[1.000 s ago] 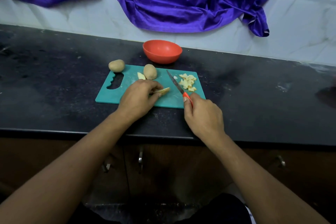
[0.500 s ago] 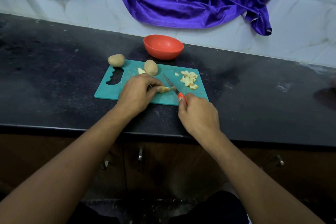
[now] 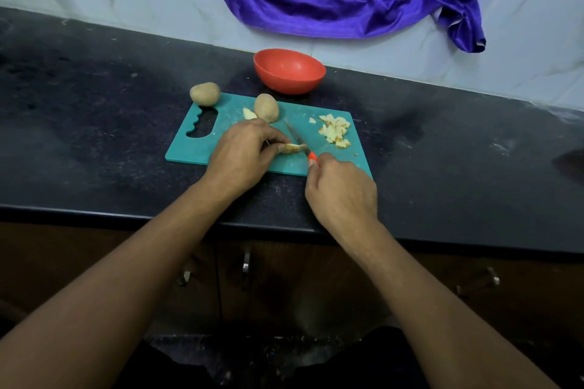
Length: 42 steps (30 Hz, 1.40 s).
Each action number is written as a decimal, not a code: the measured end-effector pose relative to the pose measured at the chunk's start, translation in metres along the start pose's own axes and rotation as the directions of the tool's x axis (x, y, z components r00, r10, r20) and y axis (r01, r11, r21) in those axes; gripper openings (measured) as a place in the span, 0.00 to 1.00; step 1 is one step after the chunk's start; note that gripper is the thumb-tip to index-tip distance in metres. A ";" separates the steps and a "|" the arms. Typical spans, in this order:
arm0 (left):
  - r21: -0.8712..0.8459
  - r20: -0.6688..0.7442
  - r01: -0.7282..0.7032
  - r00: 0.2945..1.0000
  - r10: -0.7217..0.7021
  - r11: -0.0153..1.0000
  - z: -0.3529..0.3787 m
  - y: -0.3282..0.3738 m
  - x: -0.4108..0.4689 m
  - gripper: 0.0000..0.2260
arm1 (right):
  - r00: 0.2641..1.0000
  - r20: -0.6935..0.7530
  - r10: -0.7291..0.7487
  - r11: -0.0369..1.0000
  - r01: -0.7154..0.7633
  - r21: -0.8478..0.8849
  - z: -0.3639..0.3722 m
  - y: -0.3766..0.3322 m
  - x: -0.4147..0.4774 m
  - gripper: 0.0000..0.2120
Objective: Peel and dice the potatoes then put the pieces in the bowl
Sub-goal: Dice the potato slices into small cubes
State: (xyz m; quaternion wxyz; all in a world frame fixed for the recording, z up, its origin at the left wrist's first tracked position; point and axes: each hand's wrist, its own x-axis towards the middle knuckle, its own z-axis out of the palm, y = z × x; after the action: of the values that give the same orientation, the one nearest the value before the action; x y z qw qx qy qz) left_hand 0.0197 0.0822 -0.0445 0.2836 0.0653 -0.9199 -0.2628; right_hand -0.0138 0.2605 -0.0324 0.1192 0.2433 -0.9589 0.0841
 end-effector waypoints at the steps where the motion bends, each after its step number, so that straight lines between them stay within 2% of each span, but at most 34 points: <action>1: 0.001 -0.001 0.007 1.000 -0.007 1.000 0.000 0.000 0.000 0.07 | 1.000 0.011 -0.012 1.000 0.012 -0.012 0.000 -0.001 0.000 0.17; 6: -0.010 -0.003 0.043 0.999 -0.043 0.999 -0.001 0.001 -0.001 0.07 | 0.997 0.065 -0.045 0.999 0.047 -0.024 -0.006 0.001 0.001 0.17; 15: -0.024 -0.024 0.059 0.998 -0.059 0.998 -0.003 0.004 -0.003 0.07 | 0.997 -0.070 0.011 0.989 0.000 0.146 -0.003 0.012 -0.012 0.19; 19: -0.024 -0.031 0.051 0.998 -0.051 0.998 -0.004 0.004 -0.004 0.07 | 0.998 -0.064 -0.017 0.994 0.024 0.109 -0.002 0.011 -0.013 0.19; 23: -0.037 -0.036 0.043 0.998 -0.045 0.998 -0.004 0.005 -0.005 0.06 | 0.998 0.008 -0.058 0.998 0.058 0.012 -0.004 0.009 -0.009 0.18; 26: -0.050 -0.038 0.045 0.998 -0.046 0.998 -0.005 0.006 -0.005 0.06 | 0.998 0.024 -0.063 0.998 0.063 0.015 -0.005 0.009 -0.008 0.18; 32: -0.046 -0.039 0.078 0.996 -0.080 0.996 -0.004 0.005 -0.005 0.06 | 0.997 -0.076 0.001 0.982 0.013 0.186 -0.005 0.014 -0.015 0.18; 36: -0.052 -0.037 0.069 0.997 -0.071 0.996 -0.006 0.008 -0.007 0.06 | 0.996 -0.068 -0.056 0.993 0.063 0.103 -0.003 0.012 -0.017 0.17; 42: -0.061 -0.035 0.066 0.997 -0.068 0.996 -0.006 0.007 -0.006 0.06 | 0.996 -0.024 -0.087 0.993 0.088 0.077 -0.004 0.012 -0.014 0.14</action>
State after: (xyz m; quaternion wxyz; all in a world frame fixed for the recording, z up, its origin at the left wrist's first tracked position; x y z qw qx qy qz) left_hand 0.0283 0.0875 -0.0398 0.2936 0.0927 -0.9035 -0.2981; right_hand -0.0069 0.2785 -0.0333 0.1231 0.2887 -0.9420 0.1189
